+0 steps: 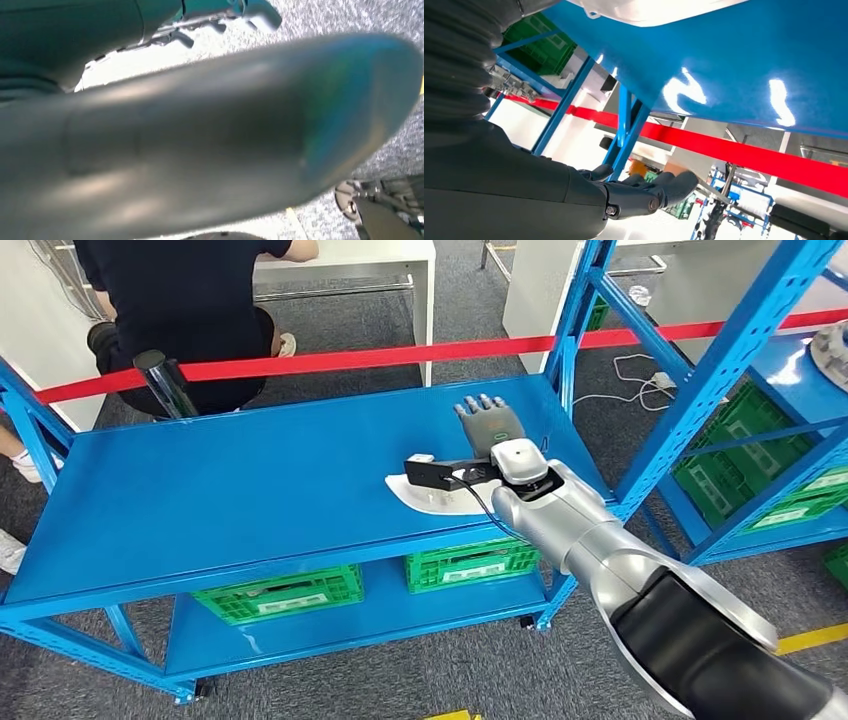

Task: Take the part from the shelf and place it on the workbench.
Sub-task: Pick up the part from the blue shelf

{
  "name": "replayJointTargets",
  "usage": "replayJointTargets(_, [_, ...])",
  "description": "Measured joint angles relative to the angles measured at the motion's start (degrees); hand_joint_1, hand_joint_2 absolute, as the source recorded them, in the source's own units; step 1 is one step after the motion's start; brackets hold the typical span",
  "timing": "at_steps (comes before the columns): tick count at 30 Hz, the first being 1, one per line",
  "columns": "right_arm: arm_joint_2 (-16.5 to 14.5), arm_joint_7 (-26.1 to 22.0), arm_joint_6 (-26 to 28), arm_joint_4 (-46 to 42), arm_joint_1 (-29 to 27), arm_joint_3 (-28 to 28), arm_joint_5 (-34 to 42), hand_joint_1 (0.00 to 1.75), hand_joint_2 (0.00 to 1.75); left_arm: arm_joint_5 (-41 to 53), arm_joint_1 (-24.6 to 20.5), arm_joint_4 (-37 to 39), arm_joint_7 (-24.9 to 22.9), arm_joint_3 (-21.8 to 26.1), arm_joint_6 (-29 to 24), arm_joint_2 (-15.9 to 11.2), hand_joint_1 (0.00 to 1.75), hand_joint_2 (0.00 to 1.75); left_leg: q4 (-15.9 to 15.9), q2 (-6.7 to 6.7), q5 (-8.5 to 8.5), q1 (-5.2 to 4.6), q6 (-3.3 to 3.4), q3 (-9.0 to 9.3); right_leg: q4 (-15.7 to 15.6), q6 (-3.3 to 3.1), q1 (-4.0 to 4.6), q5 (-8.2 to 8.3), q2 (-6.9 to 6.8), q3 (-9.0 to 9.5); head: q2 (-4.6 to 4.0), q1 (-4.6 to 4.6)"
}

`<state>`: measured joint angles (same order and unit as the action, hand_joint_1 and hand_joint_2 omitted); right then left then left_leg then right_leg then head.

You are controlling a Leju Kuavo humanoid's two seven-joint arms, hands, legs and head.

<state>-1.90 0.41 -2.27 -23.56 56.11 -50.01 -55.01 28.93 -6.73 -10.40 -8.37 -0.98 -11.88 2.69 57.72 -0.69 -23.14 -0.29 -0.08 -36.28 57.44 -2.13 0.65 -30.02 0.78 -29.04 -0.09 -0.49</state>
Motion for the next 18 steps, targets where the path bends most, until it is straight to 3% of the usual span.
replayJointTargets(5, [0.0,-0.2,-0.7,0.0,-0.7,0.0,0.9,0.00,1.75,0.3,-0.1,0.0,0.0,0.0,0.0,0.0,0.00,0.00,0.1,0.02,-0.35,-0.17,0.29,-0.01,-1.1,1.11,-0.21,-0.86,-0.01,0.65,0.00,-0.02])
replayJointTargets(13, [-0.1,-0.9,0.2,0.0,-0.9,-0.1,3.5,0.00,1.75,0.5,-0.1,0.0,-0.1,0.0,0.0,0.0,0.00,0.00,0.1,0.05,-0.21,0.00,0.16,0.33,-1.1,1.24,-0.19,-0.78,-0.04,0.94,0.00,-0.01])
replayJointTargets(17, [-0.1,-1.2,1.1,0.0,-0.9,-0.1,4.0,0.00,0.00,0.5,0.0,0.0,0.0,0.0,0.0,0.0,0.00,0.00,0.0,0.02,-0.15,0.05,0.08,0.47,-1.1,1.23,-0.14,-0.77,-0.12,1.08,0.00,-0.01])
replayJointTargets(18, [-0.1,-1.5,2.3,-0.2,-0.9,0.0,4.5,0.00,0.00,0.4,0.0,0.0,0.0,0.0,0.0,0.0,0.00,0.00,0.0,0.02,-0.14,0.06,0.06,0.47,-1.1,1.23,-0.14,-0.77,-0.13,1.09,0.00,-0.01])
